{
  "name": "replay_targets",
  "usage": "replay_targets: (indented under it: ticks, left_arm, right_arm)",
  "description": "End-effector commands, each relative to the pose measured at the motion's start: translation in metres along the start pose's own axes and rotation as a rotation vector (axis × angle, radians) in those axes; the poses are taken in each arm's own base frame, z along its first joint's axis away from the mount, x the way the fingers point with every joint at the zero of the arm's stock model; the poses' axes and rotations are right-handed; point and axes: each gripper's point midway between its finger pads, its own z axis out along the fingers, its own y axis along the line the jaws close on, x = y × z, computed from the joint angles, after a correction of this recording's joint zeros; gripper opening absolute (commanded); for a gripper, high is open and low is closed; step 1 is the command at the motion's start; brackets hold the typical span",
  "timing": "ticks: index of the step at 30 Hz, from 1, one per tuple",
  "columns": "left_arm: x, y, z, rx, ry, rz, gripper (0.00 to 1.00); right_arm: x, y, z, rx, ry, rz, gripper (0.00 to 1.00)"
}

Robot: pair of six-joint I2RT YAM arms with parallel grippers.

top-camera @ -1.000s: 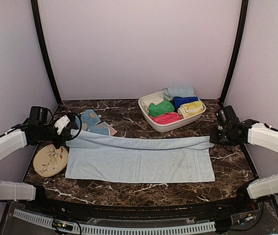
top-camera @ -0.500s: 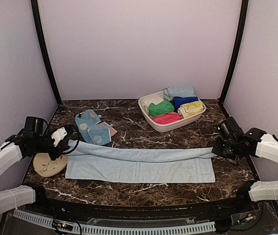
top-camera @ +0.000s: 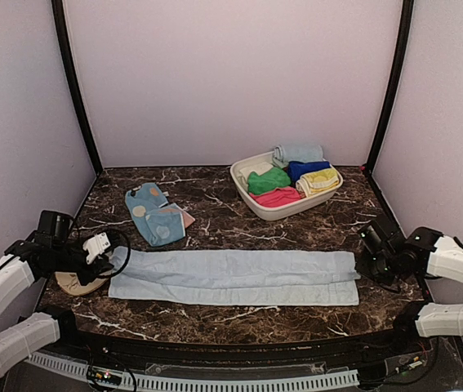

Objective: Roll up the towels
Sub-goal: Fold the towel at the center of the board, then move the towel to the center of the board.

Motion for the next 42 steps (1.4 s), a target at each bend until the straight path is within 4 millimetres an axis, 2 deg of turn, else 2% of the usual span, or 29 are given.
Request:
replay_targets:
  ticks: [1, 6, 9, 11, 15, 18, 22, 26, 30, 33, 37, 42]
  left_arm:
    - [0.018, -0.011, -0.004, 0.018, 0.073, -0.005, 0.28]
    - [0.020, -0.014, -0.011, 0.005, 0.071, 0.014, 0.43]
    - [0.004, -0.015, -0.020, 0.025, 0.019, 0.024, 0.49]
    - [-0.010, -0.016, -0.026, 0.061, -0.025, 0.032, 0.54]
    - [-0.034, -0.016, -0.031, 0.143, -0.082, 0.010, 0.66]
    - [-0.039, -0.017, -0.023, 0.196, -0.087, -0.014, 0.68]
    - [-0.035, -0.017, 0.001, 0.196, -0.056, 0.004, 0.68]
    - [-0.025, -0.012, 0.025, 0.177, -0.004, 0.002, 0.67]
    - [-0.009, 0.000, 0.045, 0.120, 0.057, 0.003, 0.65]
    - [0.000, 0.011, 0.056, 0.068, 0.097, 0.000, 0.64]
    - [-0.003, 0.008, 0.061, 0.092, 0.090, -0.026, 0.67]
    - [-0.027, -0.013, 0.057, 0.214, -0.003, -0.083, 0.76]
  right_arm:
    - [0.006, -0.011, -0.005, 0.034, 0.025, 0.015, 0.24]
    - [0.004, -0.006, -0.023, -0.066, 0.024, 0.060, 0.39]
    - [-0.010, 0.007, -0.035, -0.124, -0.018, 0.057, 0.44]
    - [-0.016, 0.018, -0.036, -0.140, -0.019, 0.036, 0.45]
    - [-0.014, 0.040, -0.023, -0.131, 0.019, -0.035, 0.45]
    - [-0.016, 0.061, -0.012, -0.165, 0.024, -0.071, 0.43]
    - [-0.017, 0.097, 0.007, -0.213, 0.059, -0.114, 0.41]
    - [0.001, 0.117, 0.031, -0.241, 0.138, -0.119, 0.39]
    - [0.023, 0.109, 0.055, -0.219, 0.193, -0.095, 0.38]
    - [0.029, 0.090, 0.071, -0.121, 0.201, -0.091, 0.38]
    - [0.014, 0.058, 0.083, -0.021, 0.177, -0.023, 0.37]
    - [-0.021, 0.025, 0.090, 0.064, 0.124, 0.050, 0.37]
